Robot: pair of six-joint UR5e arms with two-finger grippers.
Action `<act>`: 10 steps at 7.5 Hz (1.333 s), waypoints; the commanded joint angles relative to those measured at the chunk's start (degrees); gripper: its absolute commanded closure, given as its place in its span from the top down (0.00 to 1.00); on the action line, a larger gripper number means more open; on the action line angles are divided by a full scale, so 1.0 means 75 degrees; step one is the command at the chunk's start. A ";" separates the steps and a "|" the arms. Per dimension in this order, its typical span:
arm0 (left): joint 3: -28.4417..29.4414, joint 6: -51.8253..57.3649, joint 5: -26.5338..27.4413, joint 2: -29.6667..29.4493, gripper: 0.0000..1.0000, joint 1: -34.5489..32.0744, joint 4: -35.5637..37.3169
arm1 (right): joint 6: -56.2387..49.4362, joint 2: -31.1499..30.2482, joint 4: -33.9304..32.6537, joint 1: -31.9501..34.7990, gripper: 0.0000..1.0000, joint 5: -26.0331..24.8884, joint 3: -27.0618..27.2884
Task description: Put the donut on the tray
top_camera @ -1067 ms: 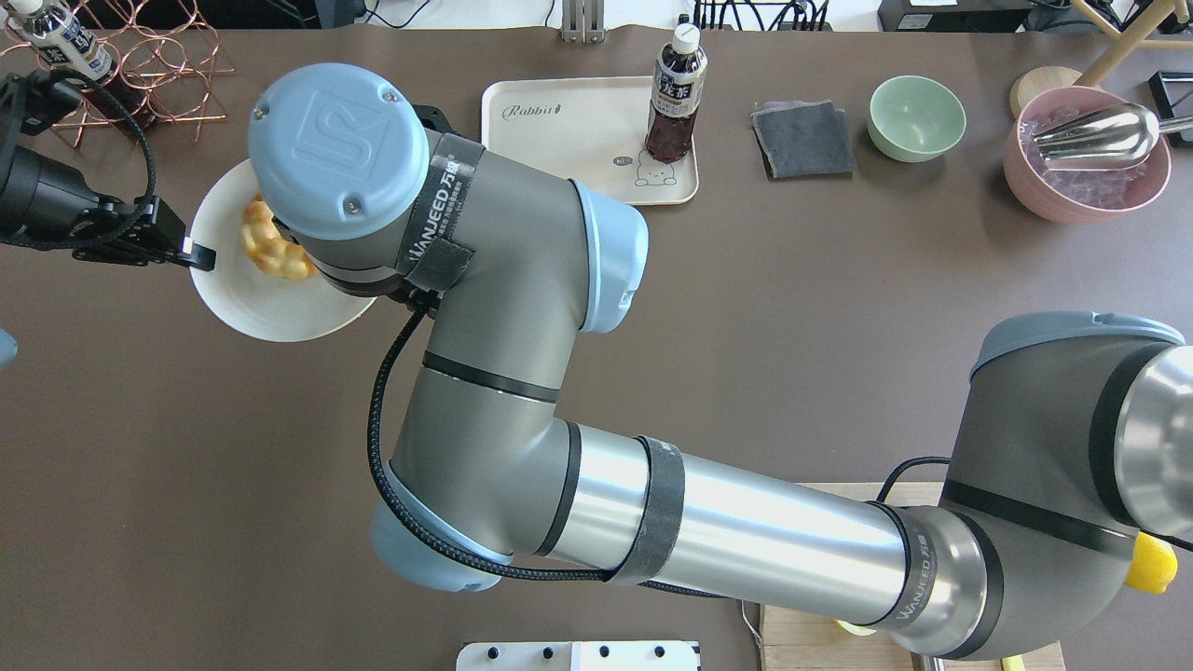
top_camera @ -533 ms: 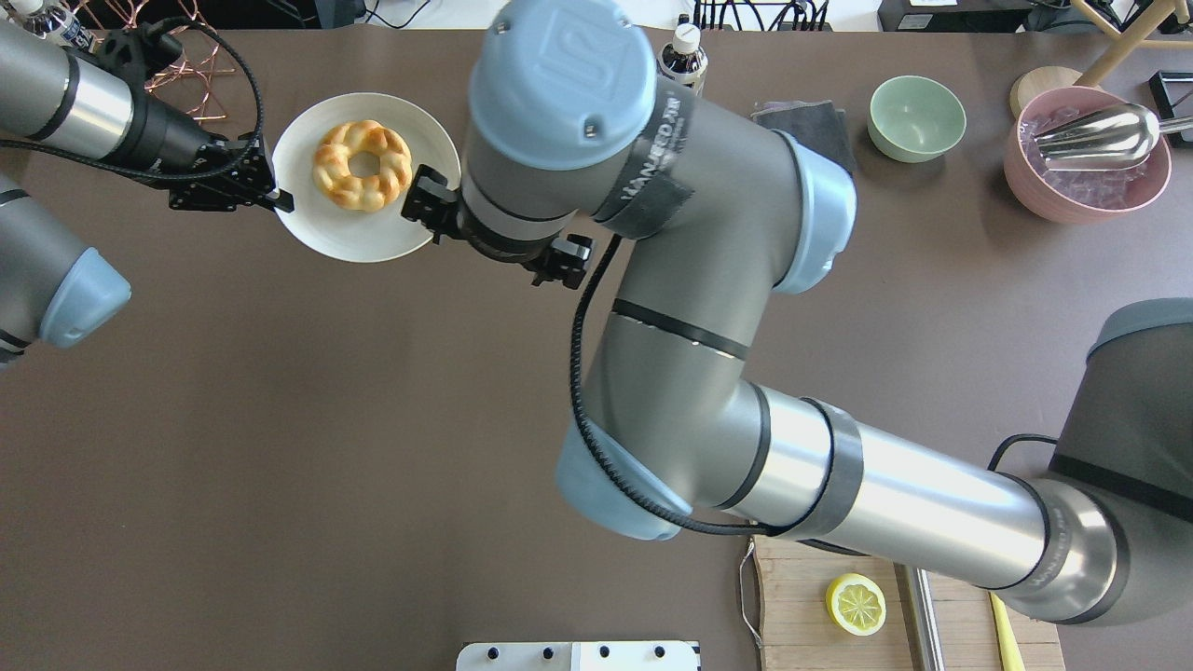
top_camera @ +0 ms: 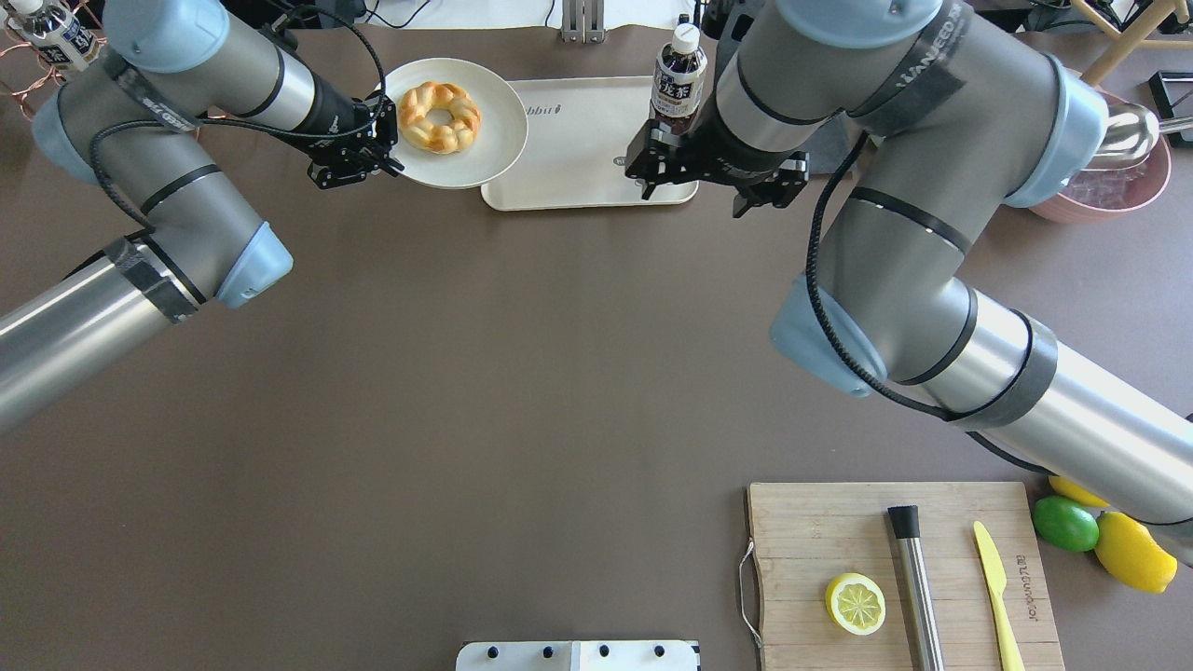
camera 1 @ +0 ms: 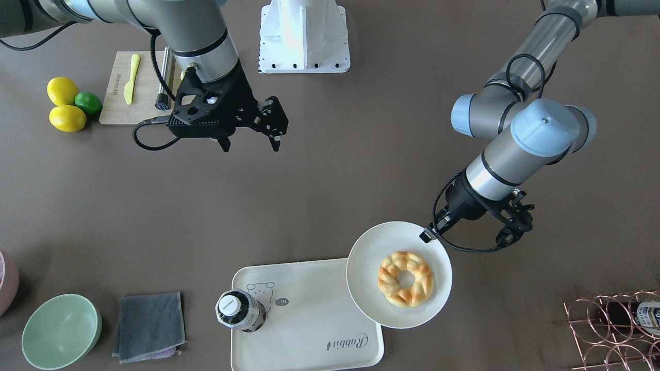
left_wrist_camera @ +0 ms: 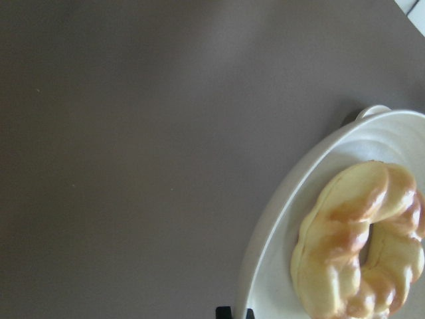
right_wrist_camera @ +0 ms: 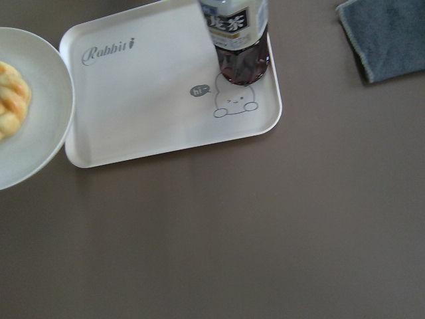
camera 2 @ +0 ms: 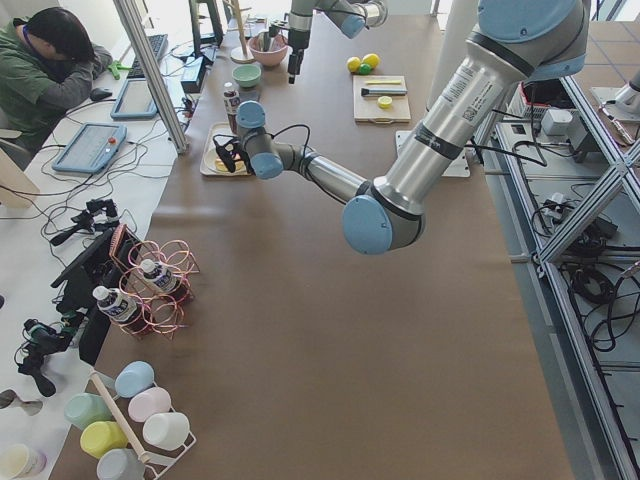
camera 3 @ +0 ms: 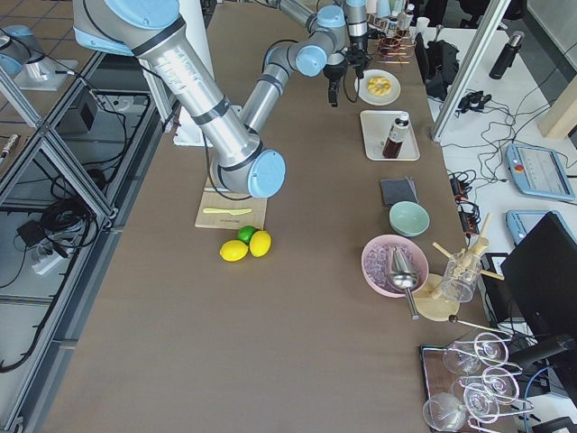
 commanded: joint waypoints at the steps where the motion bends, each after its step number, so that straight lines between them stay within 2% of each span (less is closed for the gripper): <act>1: 0.0958 -0.1106 0.1124 -0.0753 0.00 0.0400 -0.0055 | -0.2905 -0.1342 -0.0027 0.1289 1.00 0.0752 -0.0081; 2: 0.1355 -0.1467 0.1452 -0.1160 0.00 0.0528 -0.0055 | -0.3903 -0.1822 -0.0062 0.1863 1.00 0.1218 -0.0151; 4: 0.1965 -0.2147 0.2283 -0.1864 0.00 0.1077 -0.0078 | -0.6290 -0.3039 -0.0063 0.3012 1.00 0.1713 -0.0163; 7: 0.2682 -0.2653 0.2815 -0.2487 0.00 0.1373 -0.0336 | -0.8677 -0.3863 -0.0016 0.4175 1.00 0.2090 -0.0830; 8: 0.2637 -0.1981 0.2815 -0.2512 0.81 0.1385 -0.0336 | -0.9181 -0.4040 -0.0004 0.4444 1.00 0.2102 -0.1005; 9: 0.2555 -0.1696 0.2815 -0.2442 0.99 0.1397 -0.0336 | -0.9731 -0.4123 -0.0004 0.4633 1.00 0.2136 -0.1181; 10: 0.2079 -0.1217 0.2745 -0.2152 0.99 0.1362 -0.0301 | -0.9783 -0.4158 -0.0004 0.4693 1.00 0.2102 -0.1241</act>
